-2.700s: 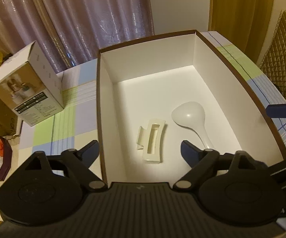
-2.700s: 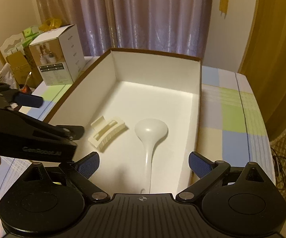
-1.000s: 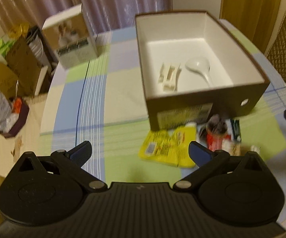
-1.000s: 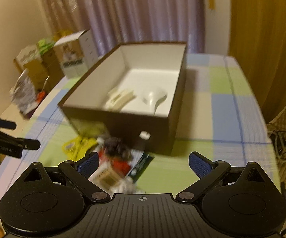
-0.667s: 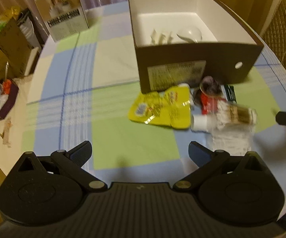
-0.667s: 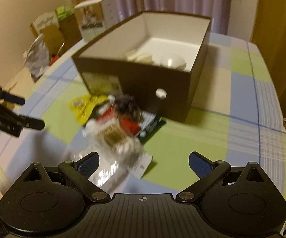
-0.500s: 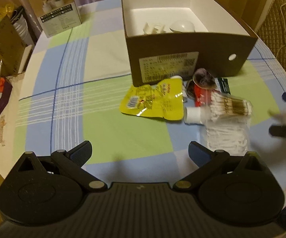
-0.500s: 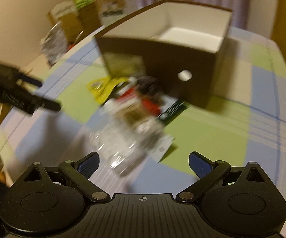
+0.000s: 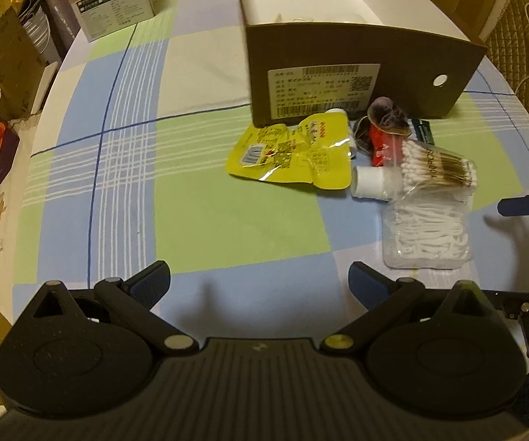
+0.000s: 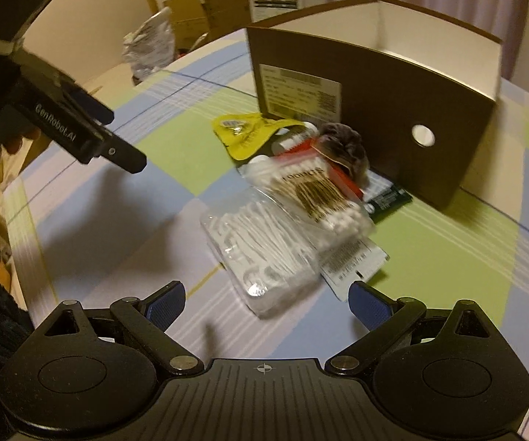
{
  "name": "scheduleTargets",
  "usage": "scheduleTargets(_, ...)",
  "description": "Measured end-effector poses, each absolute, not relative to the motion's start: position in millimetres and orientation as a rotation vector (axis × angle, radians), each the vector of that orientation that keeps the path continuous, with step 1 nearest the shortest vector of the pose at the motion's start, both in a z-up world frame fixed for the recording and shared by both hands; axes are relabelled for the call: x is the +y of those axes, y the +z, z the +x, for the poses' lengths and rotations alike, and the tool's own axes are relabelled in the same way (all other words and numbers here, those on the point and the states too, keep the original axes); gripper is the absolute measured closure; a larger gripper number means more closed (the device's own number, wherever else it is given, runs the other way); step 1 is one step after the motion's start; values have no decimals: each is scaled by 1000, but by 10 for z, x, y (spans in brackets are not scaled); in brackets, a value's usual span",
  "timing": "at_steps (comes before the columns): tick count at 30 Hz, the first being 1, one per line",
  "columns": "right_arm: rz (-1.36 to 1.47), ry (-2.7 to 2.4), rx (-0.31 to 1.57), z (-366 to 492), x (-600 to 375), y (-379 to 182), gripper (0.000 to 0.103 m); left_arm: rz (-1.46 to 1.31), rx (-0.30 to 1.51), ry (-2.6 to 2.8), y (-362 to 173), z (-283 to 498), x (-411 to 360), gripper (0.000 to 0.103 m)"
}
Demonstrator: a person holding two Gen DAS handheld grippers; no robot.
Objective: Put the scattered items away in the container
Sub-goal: 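Grasp the clear floss-pick box with the right tool while the left tool grasps the yellow pouch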
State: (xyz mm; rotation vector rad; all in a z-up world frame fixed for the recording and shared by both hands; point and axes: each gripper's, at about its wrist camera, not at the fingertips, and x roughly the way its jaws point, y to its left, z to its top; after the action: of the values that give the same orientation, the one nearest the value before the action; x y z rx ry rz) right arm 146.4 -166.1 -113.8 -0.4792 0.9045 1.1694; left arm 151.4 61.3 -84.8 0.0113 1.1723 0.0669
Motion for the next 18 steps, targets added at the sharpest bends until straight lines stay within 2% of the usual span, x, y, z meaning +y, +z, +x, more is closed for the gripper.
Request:
scheduleTargets(1,-490,1177,893,1462,-1635,-1156,2,8,1174,71,-853,1511,627,1)
scheduleTargets(2,-497,1182,881,1460,-1610,-1171,14,5,1176,73,-856,1508,638,1)
scheduleTargets(3,-504,1192,882,1467,-1579,-1190,31,3,1177,75,-861,1505,648,1)
scheduleTargets(9,-538,1171,891,1491,-1455,-1345,33,-8,1182,90,-890,1486,719,1)
scheduleTargets(12,-583,1258,896,1385,-1456,-1316,41,-16,1177,106,-879,1468,778,1)
scheduleTargets(17,-565,1248,926,1362,-1430,-1269,40,-25,1183,129,-899,1448,868,1)
scheduleTargets(18,-542,1237,935,1389,-1418,-1256,34,-26,1185,131,-905,1446,878,1)
